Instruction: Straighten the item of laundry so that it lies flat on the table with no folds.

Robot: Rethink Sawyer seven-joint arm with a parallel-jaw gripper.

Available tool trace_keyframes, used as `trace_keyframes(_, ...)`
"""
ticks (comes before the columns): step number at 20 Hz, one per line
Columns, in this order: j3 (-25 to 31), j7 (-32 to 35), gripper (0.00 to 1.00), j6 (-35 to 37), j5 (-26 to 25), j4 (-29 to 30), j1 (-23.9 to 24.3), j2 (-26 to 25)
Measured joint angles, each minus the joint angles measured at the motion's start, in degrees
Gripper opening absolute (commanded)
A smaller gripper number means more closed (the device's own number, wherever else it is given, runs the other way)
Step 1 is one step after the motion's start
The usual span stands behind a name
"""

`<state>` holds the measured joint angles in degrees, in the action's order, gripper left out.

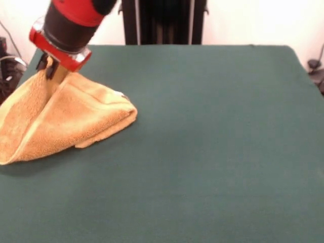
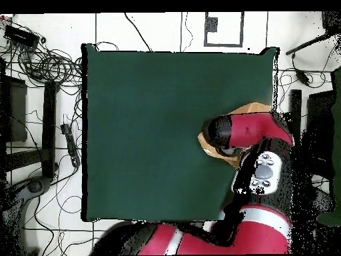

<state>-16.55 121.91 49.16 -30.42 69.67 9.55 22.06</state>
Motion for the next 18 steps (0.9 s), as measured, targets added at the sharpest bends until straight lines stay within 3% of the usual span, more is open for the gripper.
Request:
trace_keyframes(8,-6.1,0.0,0.00,8.0,-1.7,-4.8,-9.3,-2.8)
trace_keyframes(18,-10.8,0.0,0.00,17.1,-1.7,-10.4,-12.9,-6.8)
